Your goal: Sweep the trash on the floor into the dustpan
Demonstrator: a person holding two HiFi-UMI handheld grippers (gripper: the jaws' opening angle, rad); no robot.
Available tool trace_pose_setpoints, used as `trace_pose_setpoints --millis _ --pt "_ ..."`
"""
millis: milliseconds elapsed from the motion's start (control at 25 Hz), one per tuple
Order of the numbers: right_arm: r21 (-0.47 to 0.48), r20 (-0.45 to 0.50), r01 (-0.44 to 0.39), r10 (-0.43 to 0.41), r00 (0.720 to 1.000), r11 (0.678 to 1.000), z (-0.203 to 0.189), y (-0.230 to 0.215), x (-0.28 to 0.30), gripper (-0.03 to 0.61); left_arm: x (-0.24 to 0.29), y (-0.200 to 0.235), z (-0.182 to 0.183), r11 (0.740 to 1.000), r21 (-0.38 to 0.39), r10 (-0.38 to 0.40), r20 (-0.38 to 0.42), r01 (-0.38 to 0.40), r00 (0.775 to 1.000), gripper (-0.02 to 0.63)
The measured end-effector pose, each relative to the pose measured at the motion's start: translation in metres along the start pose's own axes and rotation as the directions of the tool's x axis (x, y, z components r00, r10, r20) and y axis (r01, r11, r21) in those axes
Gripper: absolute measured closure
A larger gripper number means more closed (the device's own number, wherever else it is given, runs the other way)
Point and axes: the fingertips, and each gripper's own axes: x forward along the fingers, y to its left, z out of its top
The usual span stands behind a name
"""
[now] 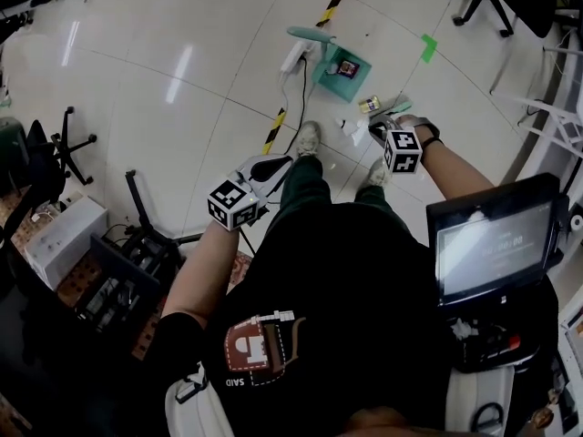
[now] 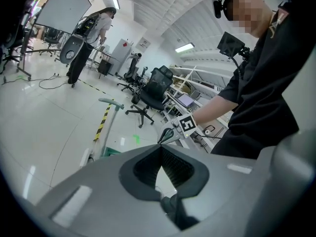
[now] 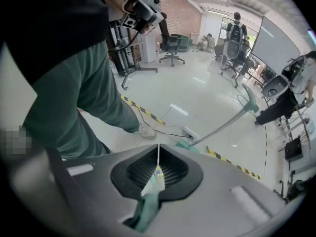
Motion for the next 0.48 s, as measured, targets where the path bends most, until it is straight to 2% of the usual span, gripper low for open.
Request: trace_pose_setpoints --millis 280,480 --pt "-0.143 0.027 0.046 -0.042 0.999 0.989 0.042 -0.036 0.027 0.571 -0.023 0.022 -0.021 0.999 -0.005 0.047 -0.021 -0.047 0.999 0.611" --pt "-0.173 0.057 0.143 -0.135 0.989 0.974 0.061 -0.070 0.011 0.571 -0.027 0.027 -0.021 0.999 -0.006 0.045 -0.001 -0.045 0.999 0.611"
